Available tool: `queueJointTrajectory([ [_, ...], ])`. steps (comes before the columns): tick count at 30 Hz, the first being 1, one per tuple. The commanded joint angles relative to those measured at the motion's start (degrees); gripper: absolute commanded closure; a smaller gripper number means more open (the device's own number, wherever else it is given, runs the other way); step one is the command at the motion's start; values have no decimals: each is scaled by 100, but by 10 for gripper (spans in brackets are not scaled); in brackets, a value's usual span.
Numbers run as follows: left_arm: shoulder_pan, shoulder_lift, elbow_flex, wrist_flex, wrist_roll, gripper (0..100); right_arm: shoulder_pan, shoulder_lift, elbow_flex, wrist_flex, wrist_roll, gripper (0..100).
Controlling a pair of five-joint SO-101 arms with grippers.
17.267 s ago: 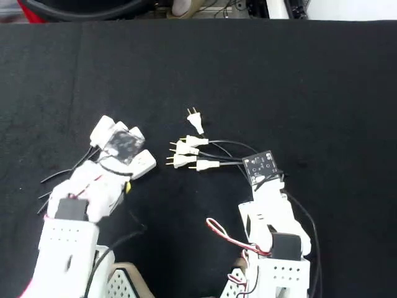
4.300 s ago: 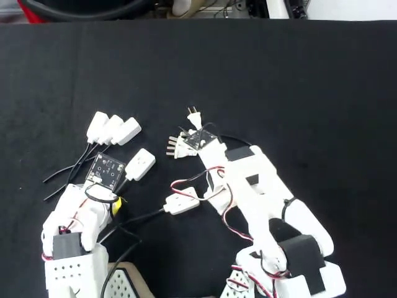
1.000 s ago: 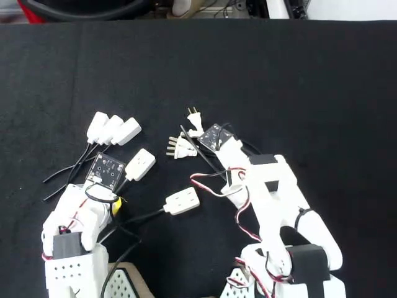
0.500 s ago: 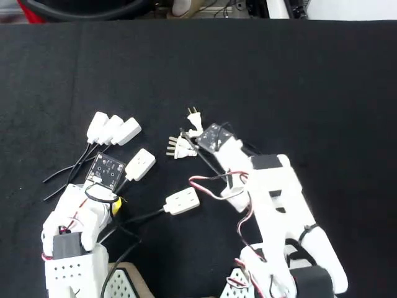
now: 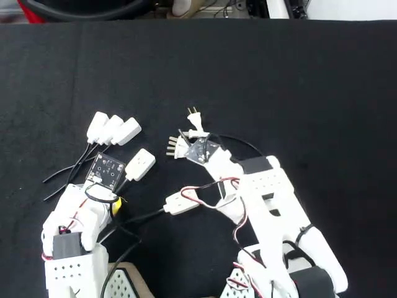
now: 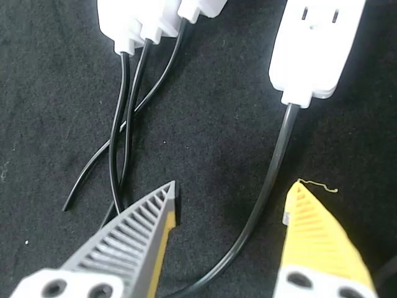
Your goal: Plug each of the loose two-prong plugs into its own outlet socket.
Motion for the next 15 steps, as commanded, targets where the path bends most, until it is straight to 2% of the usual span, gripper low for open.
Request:
queueJointTrajectory([
  [1, -22, -9, 31, -88, -35, 719, -62, -145, 127, -220, 9, 887],
  [4, -22, -9, 31, -88, -35, 719, -62, -145, 251, -448, 9, 921],
  [15, -13, -9, 31, -79, -35, 719, -9, -136, 462, -1002, 35, 917],
])
